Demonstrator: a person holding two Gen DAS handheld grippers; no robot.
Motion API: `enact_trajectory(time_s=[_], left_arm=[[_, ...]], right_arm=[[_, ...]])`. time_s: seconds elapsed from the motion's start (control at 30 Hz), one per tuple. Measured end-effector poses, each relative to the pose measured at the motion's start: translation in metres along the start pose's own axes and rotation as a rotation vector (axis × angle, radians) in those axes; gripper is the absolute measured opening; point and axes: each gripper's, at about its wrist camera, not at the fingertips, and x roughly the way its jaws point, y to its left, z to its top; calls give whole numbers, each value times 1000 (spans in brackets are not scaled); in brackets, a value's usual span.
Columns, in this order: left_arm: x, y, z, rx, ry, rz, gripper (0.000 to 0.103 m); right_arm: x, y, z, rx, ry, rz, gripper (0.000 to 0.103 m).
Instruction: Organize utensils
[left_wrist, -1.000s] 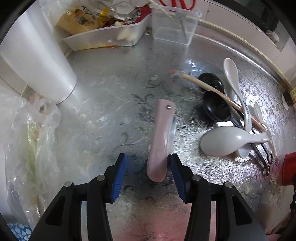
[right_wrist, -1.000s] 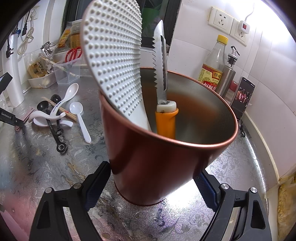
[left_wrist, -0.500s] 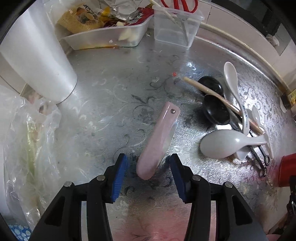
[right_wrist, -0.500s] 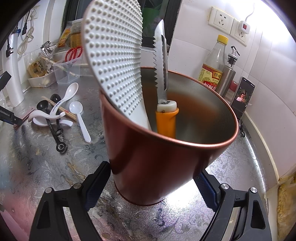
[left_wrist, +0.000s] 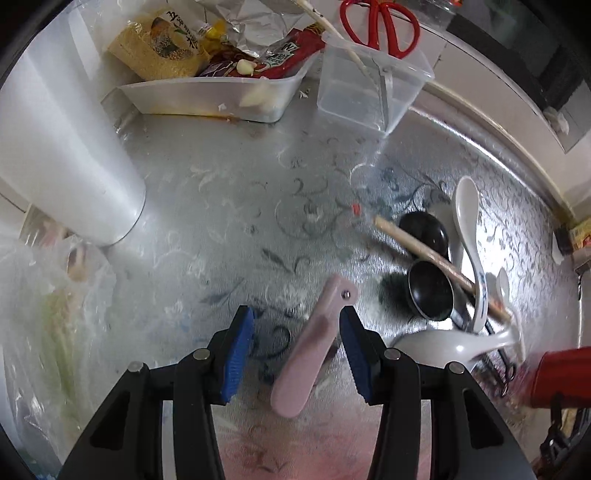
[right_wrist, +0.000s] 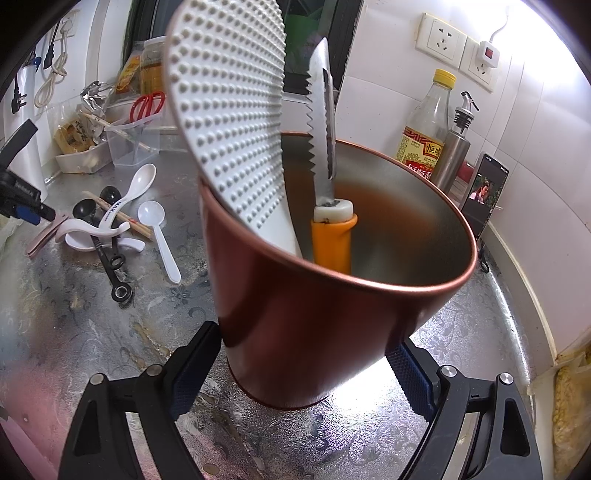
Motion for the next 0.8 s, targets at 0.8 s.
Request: enact_trajectory(time_s=[0.8], left_arm=[[45, -62, 32, 146, 49, 73, 48]], right_arm=[[0, -1, 0, 0, 1, 1, 91]])
